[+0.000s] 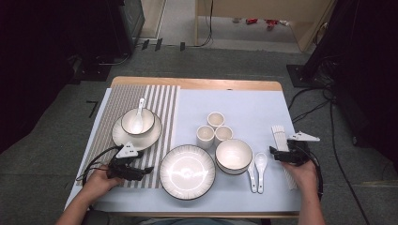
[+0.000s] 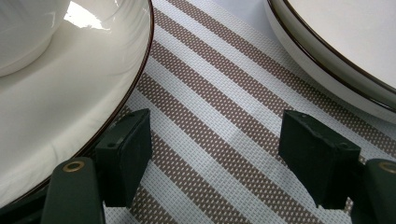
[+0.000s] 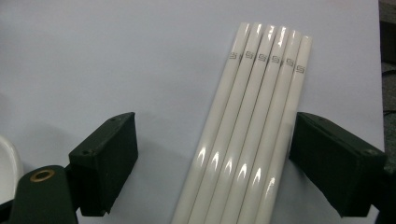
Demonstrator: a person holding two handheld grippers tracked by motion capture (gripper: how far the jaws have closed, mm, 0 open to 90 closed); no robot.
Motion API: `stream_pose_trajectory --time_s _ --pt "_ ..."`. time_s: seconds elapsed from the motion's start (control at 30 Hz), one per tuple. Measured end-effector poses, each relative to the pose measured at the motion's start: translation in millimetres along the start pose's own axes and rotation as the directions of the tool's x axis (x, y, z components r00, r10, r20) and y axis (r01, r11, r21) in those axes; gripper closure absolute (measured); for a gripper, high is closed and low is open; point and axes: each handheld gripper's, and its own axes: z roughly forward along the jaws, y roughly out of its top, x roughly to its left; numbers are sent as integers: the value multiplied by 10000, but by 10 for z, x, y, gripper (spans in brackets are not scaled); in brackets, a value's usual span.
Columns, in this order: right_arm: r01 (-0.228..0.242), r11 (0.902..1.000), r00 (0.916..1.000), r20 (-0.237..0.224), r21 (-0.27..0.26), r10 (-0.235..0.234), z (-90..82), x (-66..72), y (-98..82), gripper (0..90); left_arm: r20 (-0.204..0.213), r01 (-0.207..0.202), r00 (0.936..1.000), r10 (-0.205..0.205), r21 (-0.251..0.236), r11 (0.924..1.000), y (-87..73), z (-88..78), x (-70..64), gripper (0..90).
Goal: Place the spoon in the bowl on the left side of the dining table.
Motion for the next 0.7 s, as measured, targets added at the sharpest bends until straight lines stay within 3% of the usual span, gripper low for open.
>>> stream_pose_trajectory --time_s 0.13,0.27,0.43,0.53,0.7 --pt "-16 10000 10000 -4 3 16 -1 0 1 149 151 -192 9997 192 -42 9998 -11 19 -15 195" --pt "-71 10000 10000 14 -3 71 -2 0 3 152 -22 -429 9991 429 -89 9990 -21 38 -37 171" --pt "-169 9999 9998 73 -22 170 -5 0 6 171 36 -494 9988 494 -193 9986 -38 36 -28 171" --pt "-242 9997 9996 137 -14 242 -19 -9 11 222 -40 -799 9968 798 -203 9966 -55 47 -50 156" --pt "-380 9992 9989 276 -93 383 -54 -25 23 246 -73 -803 9968 801 -352 9962 -75 46 -53 147"
